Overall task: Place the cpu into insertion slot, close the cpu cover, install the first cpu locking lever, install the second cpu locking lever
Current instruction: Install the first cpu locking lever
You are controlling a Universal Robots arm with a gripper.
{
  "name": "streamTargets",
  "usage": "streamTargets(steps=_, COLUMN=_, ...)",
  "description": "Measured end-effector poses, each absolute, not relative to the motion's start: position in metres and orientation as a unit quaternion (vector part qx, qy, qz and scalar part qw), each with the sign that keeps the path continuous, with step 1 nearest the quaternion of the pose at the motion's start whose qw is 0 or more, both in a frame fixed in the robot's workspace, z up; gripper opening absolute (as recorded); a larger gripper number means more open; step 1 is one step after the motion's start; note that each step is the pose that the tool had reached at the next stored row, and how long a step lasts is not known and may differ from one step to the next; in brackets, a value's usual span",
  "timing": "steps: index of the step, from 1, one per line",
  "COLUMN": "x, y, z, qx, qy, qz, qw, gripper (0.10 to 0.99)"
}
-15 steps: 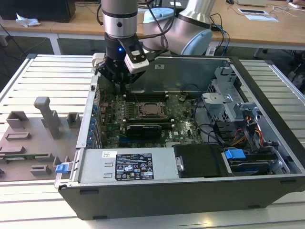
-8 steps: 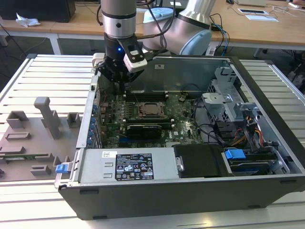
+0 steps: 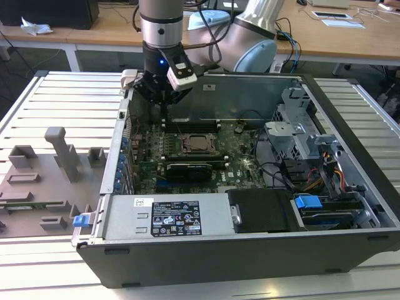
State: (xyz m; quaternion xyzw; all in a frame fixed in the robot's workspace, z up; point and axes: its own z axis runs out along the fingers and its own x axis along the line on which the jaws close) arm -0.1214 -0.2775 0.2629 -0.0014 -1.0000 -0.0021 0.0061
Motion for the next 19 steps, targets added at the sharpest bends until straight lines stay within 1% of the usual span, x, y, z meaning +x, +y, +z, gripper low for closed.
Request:
streamTargets(steps=13, x=-0.088, y=-0.276, z=0.262, qx=-0.001, qy=-1.000, qz=-0.002, qw=0.006, gripper=0.106)
streamTargets(steps=19, x=-0.065, y=-0.276, z=0.262, qx=-0.001, qy=-1.000, qz=-0.002, qw=0.009, gripper=0.106)
